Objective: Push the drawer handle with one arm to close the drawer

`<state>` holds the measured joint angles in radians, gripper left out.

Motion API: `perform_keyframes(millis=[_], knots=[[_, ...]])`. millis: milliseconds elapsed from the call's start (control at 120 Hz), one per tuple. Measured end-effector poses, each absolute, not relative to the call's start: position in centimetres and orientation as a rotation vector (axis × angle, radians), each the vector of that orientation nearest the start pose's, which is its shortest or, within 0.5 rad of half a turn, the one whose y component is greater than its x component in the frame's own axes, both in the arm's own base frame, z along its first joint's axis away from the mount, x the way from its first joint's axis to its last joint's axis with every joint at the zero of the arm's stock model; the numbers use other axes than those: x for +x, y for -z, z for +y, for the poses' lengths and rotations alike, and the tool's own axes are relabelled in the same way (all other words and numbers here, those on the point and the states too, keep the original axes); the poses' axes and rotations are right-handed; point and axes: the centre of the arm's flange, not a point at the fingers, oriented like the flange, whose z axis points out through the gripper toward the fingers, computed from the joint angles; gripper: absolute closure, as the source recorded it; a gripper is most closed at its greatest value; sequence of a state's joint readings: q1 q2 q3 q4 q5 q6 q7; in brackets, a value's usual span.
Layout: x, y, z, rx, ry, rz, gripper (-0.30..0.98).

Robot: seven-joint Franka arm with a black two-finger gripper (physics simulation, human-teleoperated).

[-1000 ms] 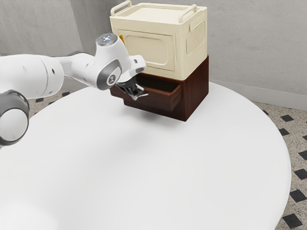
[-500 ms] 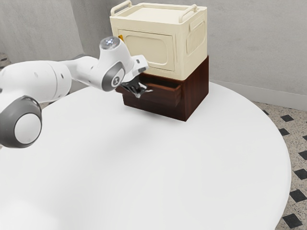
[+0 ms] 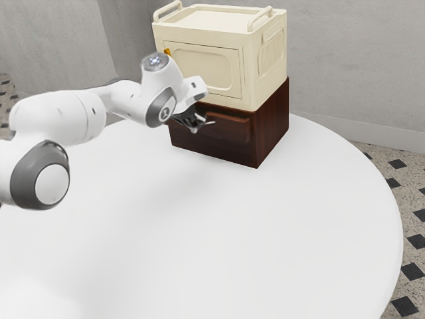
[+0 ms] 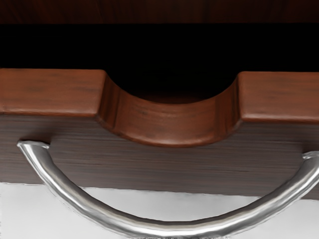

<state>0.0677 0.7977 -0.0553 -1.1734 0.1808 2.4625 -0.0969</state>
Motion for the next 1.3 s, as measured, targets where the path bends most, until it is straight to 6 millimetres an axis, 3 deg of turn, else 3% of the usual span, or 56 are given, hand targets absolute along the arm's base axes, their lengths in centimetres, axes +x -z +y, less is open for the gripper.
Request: perform_keyframes(millis=[375, 1100, 1300], knots=[[81.3, -37.6, 2.5, -2.938, 0.834, -0.029, 0.79], [82.2, -36.6, 0.4, -2.943, 0.872, 0.005, 0.79], [82.3, -35.5, 0.5, -2.949, 0.856, 0.004, 0.79]])
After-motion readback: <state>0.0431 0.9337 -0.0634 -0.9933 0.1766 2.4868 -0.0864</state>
